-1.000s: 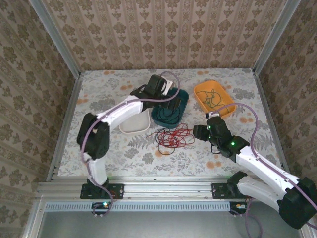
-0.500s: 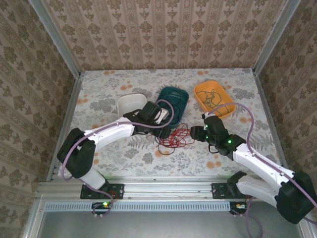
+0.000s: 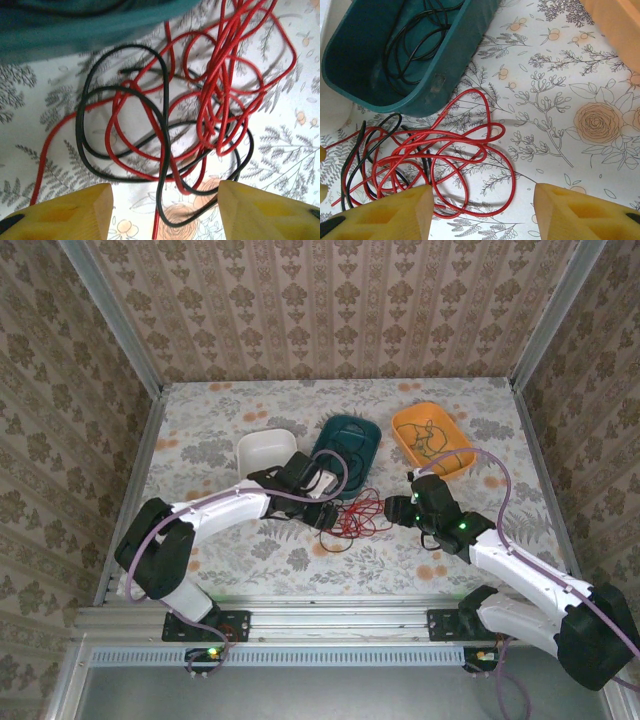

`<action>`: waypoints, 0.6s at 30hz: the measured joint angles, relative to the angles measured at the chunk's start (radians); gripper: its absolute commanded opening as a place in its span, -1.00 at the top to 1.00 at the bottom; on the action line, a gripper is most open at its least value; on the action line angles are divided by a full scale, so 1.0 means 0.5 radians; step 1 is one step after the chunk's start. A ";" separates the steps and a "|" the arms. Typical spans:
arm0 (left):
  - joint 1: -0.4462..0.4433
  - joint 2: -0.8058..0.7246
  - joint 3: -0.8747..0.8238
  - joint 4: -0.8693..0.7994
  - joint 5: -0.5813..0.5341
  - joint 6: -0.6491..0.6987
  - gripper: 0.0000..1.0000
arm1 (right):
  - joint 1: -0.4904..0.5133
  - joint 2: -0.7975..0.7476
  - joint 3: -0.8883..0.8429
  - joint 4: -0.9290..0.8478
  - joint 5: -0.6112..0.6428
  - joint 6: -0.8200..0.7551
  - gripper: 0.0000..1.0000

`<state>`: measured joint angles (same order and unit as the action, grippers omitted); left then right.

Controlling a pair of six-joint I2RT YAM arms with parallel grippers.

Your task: Untangle the cables

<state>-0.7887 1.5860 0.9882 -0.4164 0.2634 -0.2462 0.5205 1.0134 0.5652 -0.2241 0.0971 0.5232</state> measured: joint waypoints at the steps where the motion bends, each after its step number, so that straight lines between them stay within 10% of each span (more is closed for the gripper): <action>1: 0.000 0.001 -0.014 -0.006 0.004 0.008 -0.07 | 0.000 0.001 0.000 0.000 0.000 0.000 -0.13; 18: -0.002 0.040 -0.063 -0.013 0.027 0.120 0.20 | 0.000 0.046 0.000 0.018 0.001 -0.001 -0.13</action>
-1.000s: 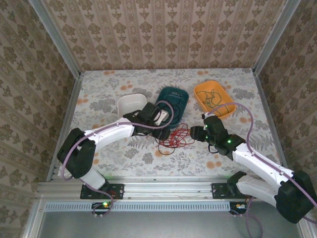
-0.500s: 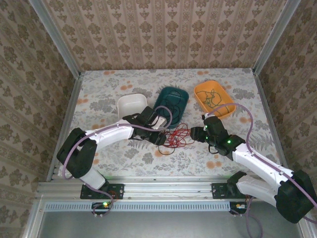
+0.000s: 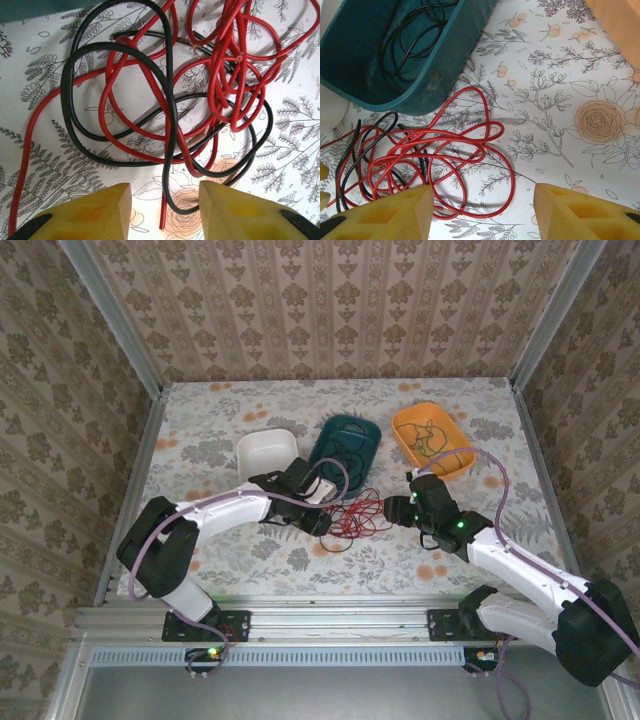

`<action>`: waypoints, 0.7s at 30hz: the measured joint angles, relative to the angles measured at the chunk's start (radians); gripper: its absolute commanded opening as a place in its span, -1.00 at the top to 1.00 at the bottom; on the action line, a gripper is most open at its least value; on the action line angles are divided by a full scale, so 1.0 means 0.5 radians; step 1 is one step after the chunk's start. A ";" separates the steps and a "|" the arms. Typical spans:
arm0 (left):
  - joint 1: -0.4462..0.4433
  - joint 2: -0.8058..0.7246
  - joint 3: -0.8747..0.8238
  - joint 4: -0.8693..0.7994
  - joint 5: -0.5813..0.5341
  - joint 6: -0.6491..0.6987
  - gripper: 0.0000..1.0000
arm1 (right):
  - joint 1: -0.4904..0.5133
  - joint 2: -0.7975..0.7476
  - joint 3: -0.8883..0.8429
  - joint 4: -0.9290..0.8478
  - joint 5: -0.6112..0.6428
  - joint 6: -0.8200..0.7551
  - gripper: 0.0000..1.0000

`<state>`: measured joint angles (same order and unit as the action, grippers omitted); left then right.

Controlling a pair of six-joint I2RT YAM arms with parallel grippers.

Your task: Untangle the cables

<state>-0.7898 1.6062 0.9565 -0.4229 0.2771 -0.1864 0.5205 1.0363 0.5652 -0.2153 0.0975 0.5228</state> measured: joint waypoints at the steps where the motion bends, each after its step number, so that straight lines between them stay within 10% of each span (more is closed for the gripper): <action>1: 0.000 0.012 0.000 0.000 0.001 0.002 0.20 | 0.000 0.000 0.000 0.000 0.000 -0.001 -0.13; 13: 0.000 0.115 0.000 0.014 0.018 0.014 0.41 | 0.000 0.000 0.000 0.000 0.000 -0.007 -0.13; 21: 0.000 0.143 0.000 0.095 0.023 0.011 0.93 | 0.000 0.000 0.000 0.000 -0.007 -0.015 -0.13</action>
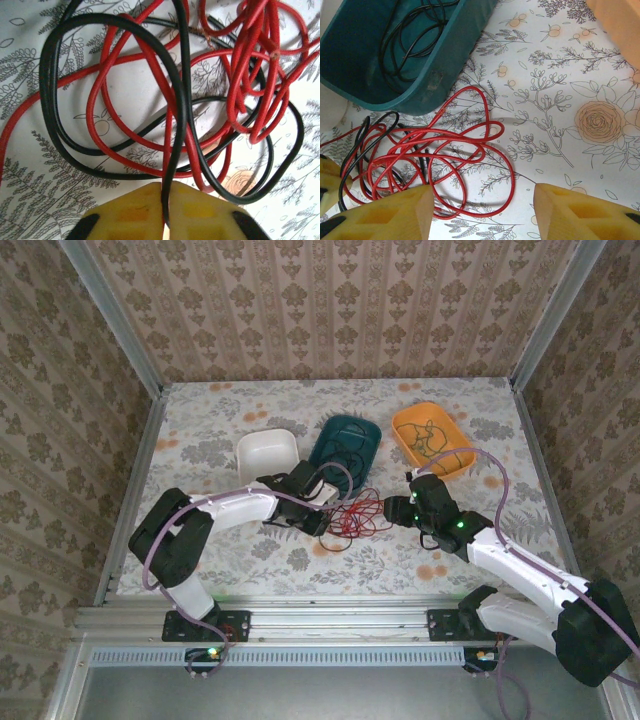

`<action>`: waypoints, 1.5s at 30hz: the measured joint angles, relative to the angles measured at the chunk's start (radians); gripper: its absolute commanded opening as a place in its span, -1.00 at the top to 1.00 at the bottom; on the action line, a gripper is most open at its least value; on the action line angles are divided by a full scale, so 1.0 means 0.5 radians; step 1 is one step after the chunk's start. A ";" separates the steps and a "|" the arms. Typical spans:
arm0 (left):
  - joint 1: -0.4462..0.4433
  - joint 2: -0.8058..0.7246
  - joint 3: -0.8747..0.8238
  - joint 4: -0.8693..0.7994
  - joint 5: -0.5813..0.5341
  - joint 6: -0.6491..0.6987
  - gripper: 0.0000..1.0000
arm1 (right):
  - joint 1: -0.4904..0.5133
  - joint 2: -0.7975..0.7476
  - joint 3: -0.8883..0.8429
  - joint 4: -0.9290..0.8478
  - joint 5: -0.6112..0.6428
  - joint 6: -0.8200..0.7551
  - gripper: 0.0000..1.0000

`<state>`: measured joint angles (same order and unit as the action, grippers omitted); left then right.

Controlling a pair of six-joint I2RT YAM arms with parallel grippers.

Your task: Untangle the cables

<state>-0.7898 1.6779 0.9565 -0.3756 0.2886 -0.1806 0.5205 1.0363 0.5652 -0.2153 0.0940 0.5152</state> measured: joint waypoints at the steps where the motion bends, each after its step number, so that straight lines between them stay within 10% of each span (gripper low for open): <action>1: 0.000 0.000 -0.002 0.014 0.000 0.000 0.94 | 0.000 0.000 0.000 0.002 -0.010 -0.008 -0.13; 19: -0.004 -0.717 -0.085 0.130 0.140 0.053 0.94 | 0.109 0.616 0.168 0.246 -0.398 -0.129 -0.13; 26: -0.004 -0.938 0.139 -0.005 0.317 0.174 0.74 | 0.109 0.641 0.175 0.275 -0.319 -0.092 -0.13; 45: 0.026 -0.958 0.166 -0.058 0.253 0.262 0.96 | 0.134 0.526 0.092 0.278 -0.362 -0.112 -0.12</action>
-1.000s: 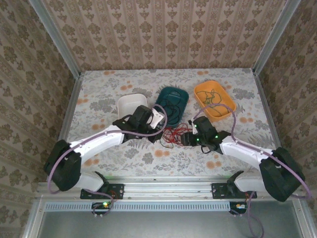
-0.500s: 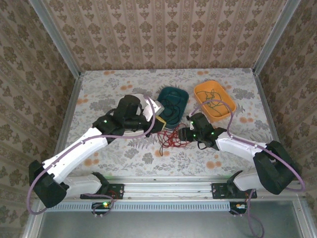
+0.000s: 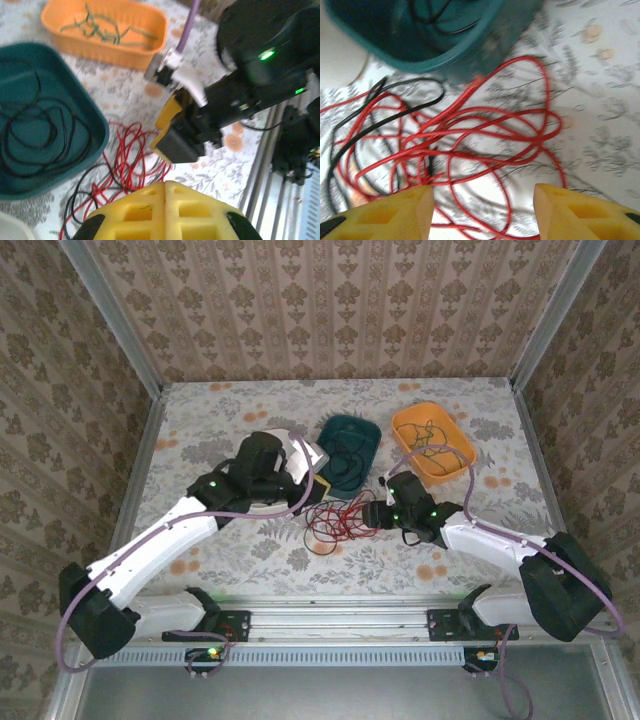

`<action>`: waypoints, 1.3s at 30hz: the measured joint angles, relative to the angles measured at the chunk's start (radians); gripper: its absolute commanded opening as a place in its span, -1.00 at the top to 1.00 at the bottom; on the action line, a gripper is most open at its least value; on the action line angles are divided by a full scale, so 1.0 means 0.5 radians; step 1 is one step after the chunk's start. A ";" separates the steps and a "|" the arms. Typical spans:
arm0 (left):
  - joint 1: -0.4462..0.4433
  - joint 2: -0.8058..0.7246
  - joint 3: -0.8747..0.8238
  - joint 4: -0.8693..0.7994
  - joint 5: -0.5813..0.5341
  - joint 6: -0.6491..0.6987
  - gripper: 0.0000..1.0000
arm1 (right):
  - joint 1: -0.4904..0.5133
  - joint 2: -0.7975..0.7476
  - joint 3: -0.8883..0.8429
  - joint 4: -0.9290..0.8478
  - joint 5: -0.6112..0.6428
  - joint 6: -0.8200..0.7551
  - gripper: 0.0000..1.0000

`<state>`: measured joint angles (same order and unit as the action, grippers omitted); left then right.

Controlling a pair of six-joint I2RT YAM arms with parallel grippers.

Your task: Untangle the cables

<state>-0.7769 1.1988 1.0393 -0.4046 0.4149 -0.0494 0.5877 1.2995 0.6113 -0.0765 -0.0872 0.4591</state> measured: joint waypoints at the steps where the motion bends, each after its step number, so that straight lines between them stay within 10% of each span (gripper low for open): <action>1: -0.001 0.028 -0.044 0.005 -0.019 -0.007 0.96 | 0.020 0.006 0.011 -0.006 -0.057 -0.027 -0.12; 10: -0.001 0.236 -0.282 0.085 -0.165 -0.121 0.90 | 0.242 0.273 0.228 -0.019 -0.387 -0.217 -0.03; 16: -0.005 0.333 -0.284 0.144 -0.258 -0.149 0.67 | 0.258 0.447 0.287 0.013 -0.365 -0.226 1.00; 39: -0.097 1.098 -0.124 0.376 -0.350 -0.155 0.50 | 0.069 -0.858 0.503 -0.368 -0.110 -0.316 1.00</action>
<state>-0.8253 1.7477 0.9775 -0.2165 0.2398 -0.1268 0.6220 0.8703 0.8627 -0.2604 -0.1421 0.3012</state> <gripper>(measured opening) 0.243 0.071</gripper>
